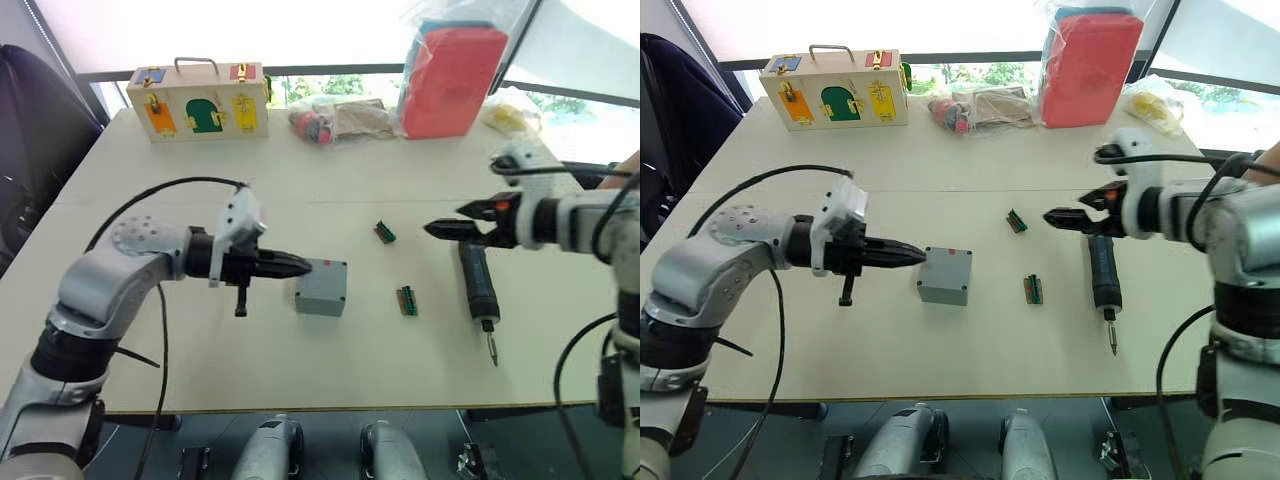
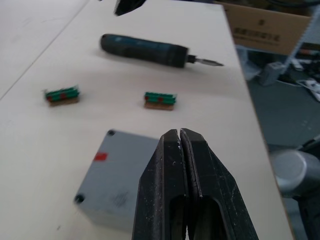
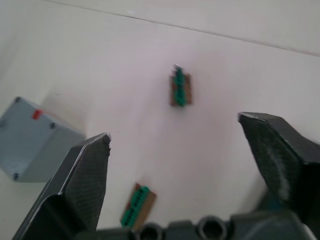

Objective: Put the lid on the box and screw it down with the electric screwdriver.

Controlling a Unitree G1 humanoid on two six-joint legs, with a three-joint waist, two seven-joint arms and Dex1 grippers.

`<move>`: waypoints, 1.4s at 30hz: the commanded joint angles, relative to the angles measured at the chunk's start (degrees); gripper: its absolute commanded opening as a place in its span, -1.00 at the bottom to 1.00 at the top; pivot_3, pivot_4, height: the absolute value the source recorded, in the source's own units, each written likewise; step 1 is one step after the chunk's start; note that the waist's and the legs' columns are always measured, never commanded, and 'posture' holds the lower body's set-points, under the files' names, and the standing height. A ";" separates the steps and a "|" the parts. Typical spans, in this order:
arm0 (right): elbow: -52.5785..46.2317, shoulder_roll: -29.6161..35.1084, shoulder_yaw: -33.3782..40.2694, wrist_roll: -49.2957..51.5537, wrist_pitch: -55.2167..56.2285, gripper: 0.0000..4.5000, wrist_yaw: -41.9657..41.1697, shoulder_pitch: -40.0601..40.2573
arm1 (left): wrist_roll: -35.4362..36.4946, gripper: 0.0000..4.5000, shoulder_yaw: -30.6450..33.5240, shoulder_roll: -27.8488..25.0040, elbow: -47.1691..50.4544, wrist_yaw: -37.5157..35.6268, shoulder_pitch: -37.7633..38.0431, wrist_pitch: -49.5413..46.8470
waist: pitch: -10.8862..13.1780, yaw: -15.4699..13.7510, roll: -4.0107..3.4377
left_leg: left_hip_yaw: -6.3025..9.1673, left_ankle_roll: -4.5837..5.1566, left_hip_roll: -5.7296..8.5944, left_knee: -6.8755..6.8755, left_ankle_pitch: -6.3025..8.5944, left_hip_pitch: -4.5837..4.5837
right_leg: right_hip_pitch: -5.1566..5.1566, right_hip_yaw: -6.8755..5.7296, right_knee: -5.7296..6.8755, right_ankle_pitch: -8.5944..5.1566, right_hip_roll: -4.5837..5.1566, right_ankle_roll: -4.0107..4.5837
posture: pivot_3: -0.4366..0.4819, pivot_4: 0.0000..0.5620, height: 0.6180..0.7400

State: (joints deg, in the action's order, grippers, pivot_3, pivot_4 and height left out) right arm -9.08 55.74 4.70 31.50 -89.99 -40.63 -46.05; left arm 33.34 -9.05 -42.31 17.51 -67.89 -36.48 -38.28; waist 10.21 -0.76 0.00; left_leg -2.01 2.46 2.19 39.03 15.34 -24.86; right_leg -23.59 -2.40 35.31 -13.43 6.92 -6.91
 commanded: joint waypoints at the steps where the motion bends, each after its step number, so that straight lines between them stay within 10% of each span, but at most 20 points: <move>1: 5.03 7.39 -4.72 6.65 -2.51 0.97 -0.36 -1.28 | -3.64 -1.00 -3.64 0.84 -1.18 -3.44 -2.98 5.19 | 0.01 0.18 -0.03 | -0.03 0.06 0.00 0.01 0.03 0.00 | 0.01 0.02 -0.04 0.00 0.01 0.01 | -0.05 -0.47 1.00; 8: 11.71 14.54 -13.54 17.80 -2.51 0.97 4.47 -0.43 | -9.46 -1.00 -8.14 4.34 -5.13 -5.67 -5.71 11.36 | 0.01 0.42 -0.03 | -0.15 0.34 -0.02 0.03 0.20 0.00 | -0.03 0.06 -0.06 0.02 0.08 -0.01 | -0.05 -0.47 1.00; 22: 25.23 3.13 -23.01 6.91 -1.54 0.97 9.46 -4.29 | -8.21 -1.00 -4.63 3.78 -1.02 -1.88 -1.41 7.56 | 0.01 0.16 -0.04 | -0.17 0.32 -0.01 0.07 0.18 -0.02 | -0.05 0.06 -0.03 0.02 0.07 -0.02 | -0.05 -0.47 1.00; 31: 25.42 4.25 -33.92 -2.13 3.97 -0.14 0.70 -6.00 | -7.59 -1.00 -0.55 2.07 3.43 2.98 2.85 3.78 | -0.06 0.24 0.08 | -0.14 0.36 -0.01 0.12 0.20 -0.01 | 0.02 0.05 -0.03 0.02 0.00 -0.03 | -0.05 -0.47 1.00; 35: 28.77 3.33 -30.50 -5.65 6.47 -0.17 0.58 -7.14 | -7.80 -1.00 1.74 0.89 1.90 3.89 3.99 3.91 | -0.09 0.26 0.13 | -0.13 0.33 -0.01 0.13 0.18 0.00 | 0.04 0.05 -0.03 0.02 -0.01 -0.03 | -0.05 -0.47 1.00; 42: 34.46 -6.17 -2.56 -6.28 24.18 -0.17 14.20 -16.02 | -5.25 -1.00 7.19 -0.01 -5.88 3.92 3.42 2.95 | 0.13 0.43 -0.23 | -0.27 0.06 0.04 0.07 0.03 -0.04 | -0.16 0.16 0.08 0.03 -0.01 -0.06 | -0.05 -0.47 1.00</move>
State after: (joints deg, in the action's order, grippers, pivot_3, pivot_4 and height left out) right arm 29.46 50.26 -8.05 23.85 -71.48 -30.40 -58.66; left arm 26.65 -3.43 -42.18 11.84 -63.58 -31.99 -35.03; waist 10.34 -0.33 -0.23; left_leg -2.30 2.48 2.21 39.05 15.34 -25.07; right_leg -24.00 -2.24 35.49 -13.43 6.91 -7.01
